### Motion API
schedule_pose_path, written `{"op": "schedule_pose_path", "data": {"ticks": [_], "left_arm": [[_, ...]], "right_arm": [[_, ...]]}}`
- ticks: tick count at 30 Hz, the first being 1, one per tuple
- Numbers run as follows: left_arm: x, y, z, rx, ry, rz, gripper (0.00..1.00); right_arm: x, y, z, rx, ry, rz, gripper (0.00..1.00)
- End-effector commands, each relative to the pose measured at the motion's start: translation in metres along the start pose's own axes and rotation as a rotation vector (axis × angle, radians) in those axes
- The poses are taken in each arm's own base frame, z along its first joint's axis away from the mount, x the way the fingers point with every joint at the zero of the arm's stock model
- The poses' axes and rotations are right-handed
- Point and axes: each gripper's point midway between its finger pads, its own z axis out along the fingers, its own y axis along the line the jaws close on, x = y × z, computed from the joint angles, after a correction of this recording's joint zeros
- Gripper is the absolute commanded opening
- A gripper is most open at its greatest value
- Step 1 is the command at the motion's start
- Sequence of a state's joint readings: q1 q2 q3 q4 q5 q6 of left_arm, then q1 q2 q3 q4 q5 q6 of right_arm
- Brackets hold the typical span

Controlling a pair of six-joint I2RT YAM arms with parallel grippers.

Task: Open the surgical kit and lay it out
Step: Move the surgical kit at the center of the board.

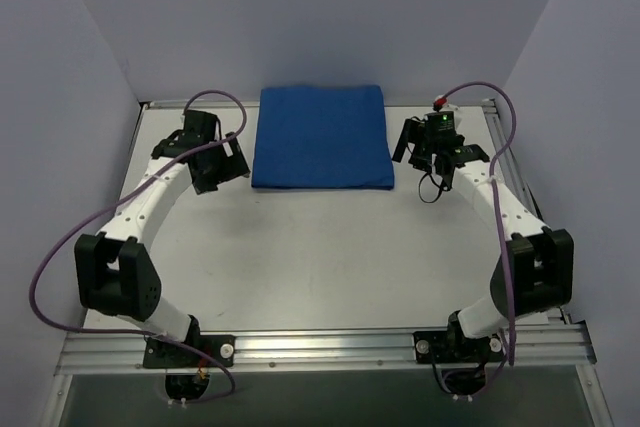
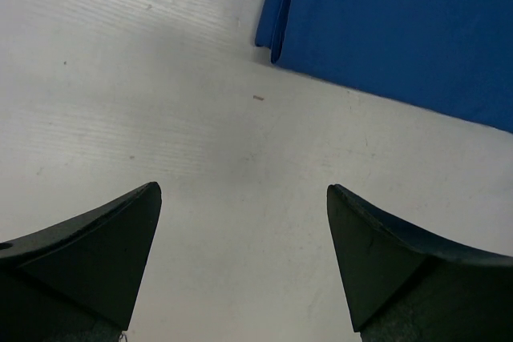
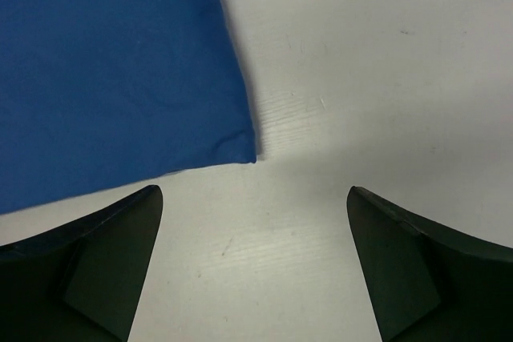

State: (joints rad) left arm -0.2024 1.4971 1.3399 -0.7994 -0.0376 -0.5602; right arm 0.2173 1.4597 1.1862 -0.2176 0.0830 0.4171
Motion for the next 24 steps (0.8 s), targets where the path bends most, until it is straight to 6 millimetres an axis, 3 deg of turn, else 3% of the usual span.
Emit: {"op": "schedule_pose_path", "data": {"ticks": [1,3,5,11,15,23,24], "left_arm": [[-0.037,-0.033,0.025,0.098,-0.095,-0.011,0.94],[-0.042,-0.037,0.052,0.093,-0.089,-0.008,0.94],[-0.041,-0.038,0.080,0.079,-0.066,-0.009,0.94],[-0.038,-0.048,0.133,0.103,-0.015,0.015,0.97],[-0.038,-0.049,0.155,0.108,-0.008,0.046,1.00],[-0.021,-0.050,0.186,0.132,0.045,0.060,0.85],[-0.019,-0.049,0.188,0.133,0.053,0.061,0.79]], "right_arm": [[-0.002,0.006,0.037,-0.032,0.028,0.074,0.94],[-0.005,0.006,0.052,-0.023,0.037,0.084,0.87],[0.011,0.008,0.074,-0.030,0.101,0.078,0.86],[0.031,0.020,0.112,-0.077,0.155,0.093,0.81],[0.040,0.020,0.129,-0.078,0.167,0.070,0.75],[0.073,0.026,0.146,-0.084,0.246,0.032,0.66],[0.077,0.026,0.147,-0.084,0.255,0.029,0.65]]}}
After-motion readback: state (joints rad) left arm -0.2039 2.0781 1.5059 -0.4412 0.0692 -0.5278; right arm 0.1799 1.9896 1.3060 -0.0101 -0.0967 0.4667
